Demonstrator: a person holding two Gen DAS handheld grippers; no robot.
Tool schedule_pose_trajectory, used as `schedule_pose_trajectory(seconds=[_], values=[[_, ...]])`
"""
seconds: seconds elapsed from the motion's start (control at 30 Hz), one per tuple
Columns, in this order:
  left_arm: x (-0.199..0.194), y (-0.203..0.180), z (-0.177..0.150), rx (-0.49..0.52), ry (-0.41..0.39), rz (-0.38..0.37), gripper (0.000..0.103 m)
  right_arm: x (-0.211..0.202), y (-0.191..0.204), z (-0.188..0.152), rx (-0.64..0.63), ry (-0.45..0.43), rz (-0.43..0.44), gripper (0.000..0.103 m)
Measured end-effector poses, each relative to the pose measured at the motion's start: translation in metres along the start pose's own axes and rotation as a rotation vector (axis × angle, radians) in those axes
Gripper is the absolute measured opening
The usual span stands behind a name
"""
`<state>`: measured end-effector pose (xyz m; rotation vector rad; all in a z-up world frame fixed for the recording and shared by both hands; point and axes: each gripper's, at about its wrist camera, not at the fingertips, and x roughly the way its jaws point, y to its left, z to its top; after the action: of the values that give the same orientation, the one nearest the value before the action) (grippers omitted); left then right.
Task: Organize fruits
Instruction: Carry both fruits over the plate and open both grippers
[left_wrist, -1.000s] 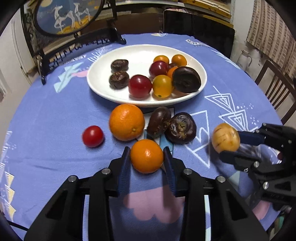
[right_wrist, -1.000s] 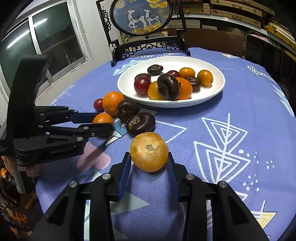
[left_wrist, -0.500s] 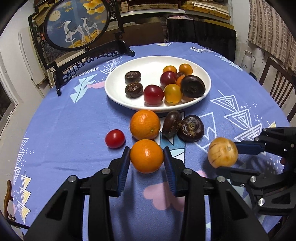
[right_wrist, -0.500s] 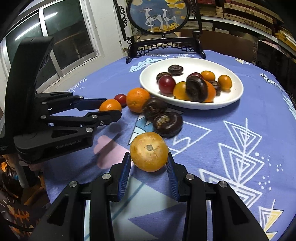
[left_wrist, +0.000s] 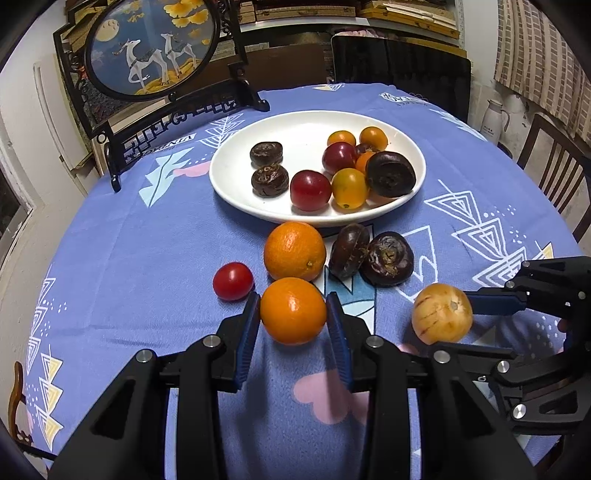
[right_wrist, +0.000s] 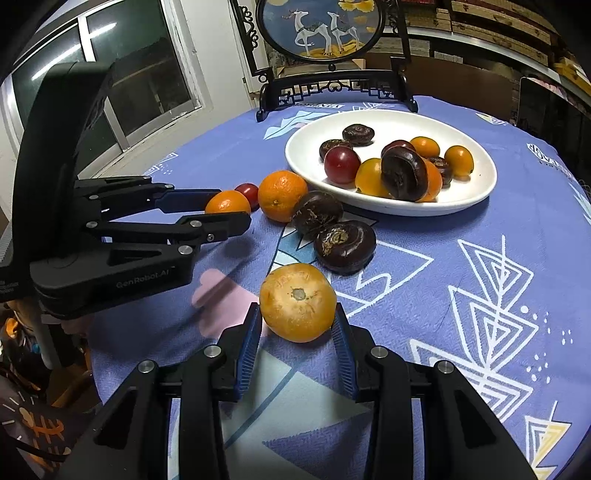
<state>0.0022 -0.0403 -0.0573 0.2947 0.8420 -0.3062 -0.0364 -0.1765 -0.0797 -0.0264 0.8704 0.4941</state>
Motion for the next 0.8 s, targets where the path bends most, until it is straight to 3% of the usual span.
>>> schedule_pose_trajectory(seconds=[0.2,0.47,0.8], values=[[-0.002,0.007,0.02,0.006,-0.024,0.009,0.035,-0.011,-0.007,0.012,-0.004,-0.036,-0.011,0.039],[-0.005,0.021,0.073,0.001,-0.104,0.044,0.035,-0.035,-0.033,0.057,-0.005,-0.134,-0.072,0.039],[0.041,0.022,0.137,-0.028,-0.102,0.078,0.035,-0.026,-0.069,0.13,0.055,-0.245,-0.101,0.039]])
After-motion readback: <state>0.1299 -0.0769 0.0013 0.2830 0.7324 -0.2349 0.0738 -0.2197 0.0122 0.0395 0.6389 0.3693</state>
